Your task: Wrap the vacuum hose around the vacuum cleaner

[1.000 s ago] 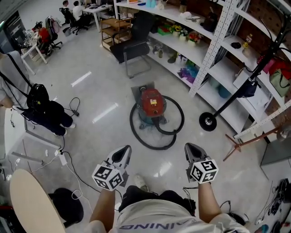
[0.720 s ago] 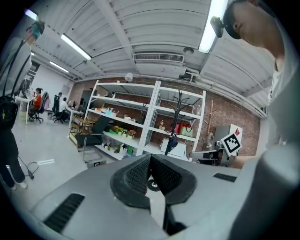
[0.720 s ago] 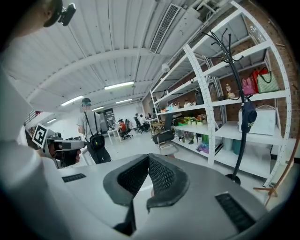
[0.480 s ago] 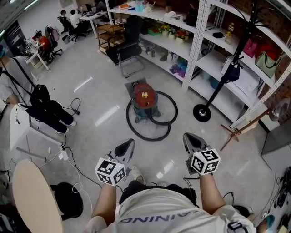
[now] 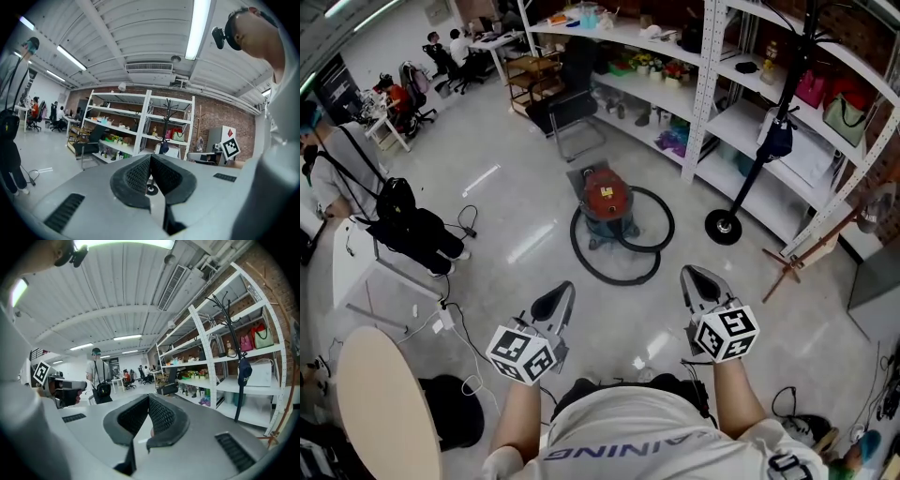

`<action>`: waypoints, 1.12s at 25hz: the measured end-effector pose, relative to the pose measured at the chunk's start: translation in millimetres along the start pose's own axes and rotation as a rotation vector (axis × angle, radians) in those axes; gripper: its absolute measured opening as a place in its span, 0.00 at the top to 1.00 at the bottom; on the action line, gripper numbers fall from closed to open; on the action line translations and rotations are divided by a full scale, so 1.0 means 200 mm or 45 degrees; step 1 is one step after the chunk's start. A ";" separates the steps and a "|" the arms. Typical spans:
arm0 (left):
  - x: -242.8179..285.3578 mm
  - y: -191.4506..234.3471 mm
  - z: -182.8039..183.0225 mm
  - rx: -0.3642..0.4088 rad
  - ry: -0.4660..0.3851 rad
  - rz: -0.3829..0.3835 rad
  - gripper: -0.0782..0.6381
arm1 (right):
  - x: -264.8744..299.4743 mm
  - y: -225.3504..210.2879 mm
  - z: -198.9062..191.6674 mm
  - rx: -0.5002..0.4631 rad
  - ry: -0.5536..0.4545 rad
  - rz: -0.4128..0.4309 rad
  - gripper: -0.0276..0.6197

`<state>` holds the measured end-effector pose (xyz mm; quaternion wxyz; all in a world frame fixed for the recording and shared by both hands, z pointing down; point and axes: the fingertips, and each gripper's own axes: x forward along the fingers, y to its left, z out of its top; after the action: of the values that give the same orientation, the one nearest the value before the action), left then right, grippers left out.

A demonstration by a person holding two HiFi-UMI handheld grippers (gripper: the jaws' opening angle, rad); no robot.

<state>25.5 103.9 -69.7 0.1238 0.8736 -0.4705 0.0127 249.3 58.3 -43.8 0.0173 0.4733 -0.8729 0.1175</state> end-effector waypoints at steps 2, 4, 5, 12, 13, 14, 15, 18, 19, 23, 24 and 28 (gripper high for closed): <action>-0.04 0.04 0.03 0.016 -0.016 -0.014 0.87 | 0.01 0.07 0.04 -0.026 -0.025 -0.013 0.94; -0.10 0.10 0.03 0.030 -0.009 -0.027 0.87 | 0.04 0.16 0.06 -0.041 -0.025 -0.021 0.94; -0.13 0.14 0.03 0.035 -0.007 -0.031 0.87 | 0.07 0.21 0.05 -0.046 -0.016 -0.022 0.94; -0.33 0.42 0.06 0.025 -0.015 -0.044 0.87 | 0.18 0.53 0.06 -0.107 0.019 -0.065 0.94; -0.34 0.44 0.08 0.021 -0.022 -0.040 0.87 | 0.19 0.55 0.07 -0.116 0.016 -0.063 0.94; -0.34 0.46 0.08 0.015 -0.028 -0.039 0.87 | 0.19 0.56 0.08 -0.123 0.016 -0.061 0.94; -0.35 0.46 0.09 0.008 -0.031 -0.042 0.87 | 0.19 0.57 0.08 -0.124 0.019 -0.060 0.94; -0.36 0.43 0.09 0.004 -0.033 -0.043 0.87 | 0.17 0.58 0.07 -0.114 0.026 -0.042 0.94; -0.35 0.42 0.10 0.006 -0.037 -0.041 0.87 | 0.16 0.57 0.07 -0.116 0.028 -0.035 0.94; -0.31 0.35 0.13 0.028 -0.044 -0.065 0.87 | 0.13 0.53 0.09 -0.119 0.022 -0.028 0.94; -0.30 0.33 0.13 0.040 -0.038 -0.073 0.87 | 0.12 0.52 0.10 -0.115 0.019 -0.030 0.94; -0.28 0.27 0.12 0.068 -0.021 -0.090 0.87 | 0.10 0.48 0.09 -0.105 0.022 -0.023 0.94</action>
<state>-52.8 115.2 -89.0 0.0970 0.8927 -0.4398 0.0137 160.0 88.7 -77.4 0.0455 0.4791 -0.8724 0.0856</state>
